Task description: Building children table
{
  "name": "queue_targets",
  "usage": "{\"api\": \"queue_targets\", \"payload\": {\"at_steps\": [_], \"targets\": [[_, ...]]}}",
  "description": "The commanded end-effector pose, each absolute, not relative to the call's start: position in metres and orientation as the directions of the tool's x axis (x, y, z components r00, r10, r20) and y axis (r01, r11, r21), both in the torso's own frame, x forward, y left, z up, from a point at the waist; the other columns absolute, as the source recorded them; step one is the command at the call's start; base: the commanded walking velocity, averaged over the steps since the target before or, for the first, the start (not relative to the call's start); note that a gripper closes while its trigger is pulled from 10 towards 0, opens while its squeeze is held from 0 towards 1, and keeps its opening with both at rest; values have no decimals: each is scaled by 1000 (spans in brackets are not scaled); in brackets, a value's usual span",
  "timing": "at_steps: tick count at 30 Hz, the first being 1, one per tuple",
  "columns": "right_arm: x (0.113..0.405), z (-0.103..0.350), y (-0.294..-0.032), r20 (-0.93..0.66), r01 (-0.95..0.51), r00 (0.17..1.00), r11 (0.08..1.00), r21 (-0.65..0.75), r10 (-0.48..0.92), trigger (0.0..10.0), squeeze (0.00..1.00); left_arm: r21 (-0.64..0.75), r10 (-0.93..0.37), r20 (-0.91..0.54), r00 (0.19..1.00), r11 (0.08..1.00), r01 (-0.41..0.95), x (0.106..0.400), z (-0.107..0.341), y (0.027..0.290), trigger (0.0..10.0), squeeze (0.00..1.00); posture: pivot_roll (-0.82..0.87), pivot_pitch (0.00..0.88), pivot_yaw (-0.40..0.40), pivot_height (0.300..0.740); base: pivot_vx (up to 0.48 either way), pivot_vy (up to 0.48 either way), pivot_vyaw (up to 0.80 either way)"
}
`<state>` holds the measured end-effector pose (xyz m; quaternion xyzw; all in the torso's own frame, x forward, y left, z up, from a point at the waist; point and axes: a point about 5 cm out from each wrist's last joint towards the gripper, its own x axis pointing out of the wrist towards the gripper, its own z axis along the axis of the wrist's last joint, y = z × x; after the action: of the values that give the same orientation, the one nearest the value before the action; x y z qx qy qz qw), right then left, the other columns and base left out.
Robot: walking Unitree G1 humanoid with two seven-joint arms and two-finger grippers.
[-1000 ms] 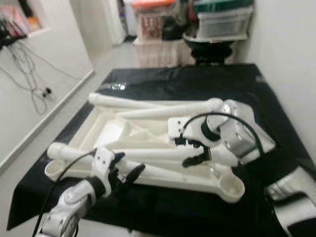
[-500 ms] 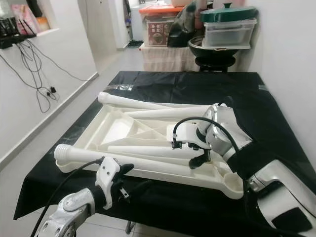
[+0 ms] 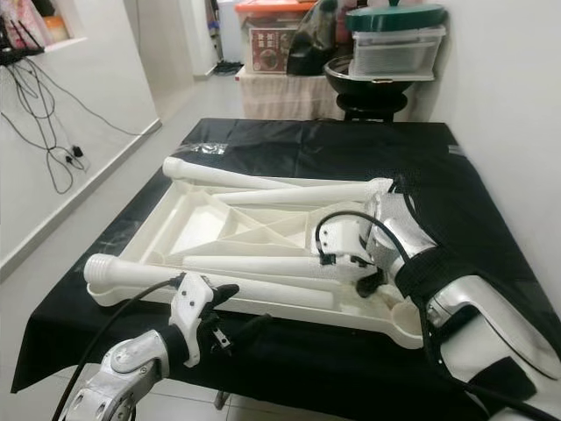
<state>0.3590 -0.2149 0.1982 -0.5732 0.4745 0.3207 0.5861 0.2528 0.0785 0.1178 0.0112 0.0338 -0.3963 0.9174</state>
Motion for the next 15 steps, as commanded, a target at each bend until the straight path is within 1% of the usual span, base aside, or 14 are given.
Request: {"api": "queue_targets", "payload": {"at_steps": [1,12,15], "targets": [[365,211,-212,-894,-897,407,100,-430,-190,0,0,9,-723,-87,686,688,726,253,118,80,10000,0,-56,22,37,740,0,0,0],[369,216,-211,-889,-893,418,93,-439,-185,0,0,17,-721,-76,689,690,723,253,121,80,10000,0,-60,21,37,740,0,0,0],[366,224,-210,-901,-900,413,94,-426,-131,0,0,22,-723,-72,688,688,725,254,122,79,10000,0,-62,17,37,740,0,0,0]]}}
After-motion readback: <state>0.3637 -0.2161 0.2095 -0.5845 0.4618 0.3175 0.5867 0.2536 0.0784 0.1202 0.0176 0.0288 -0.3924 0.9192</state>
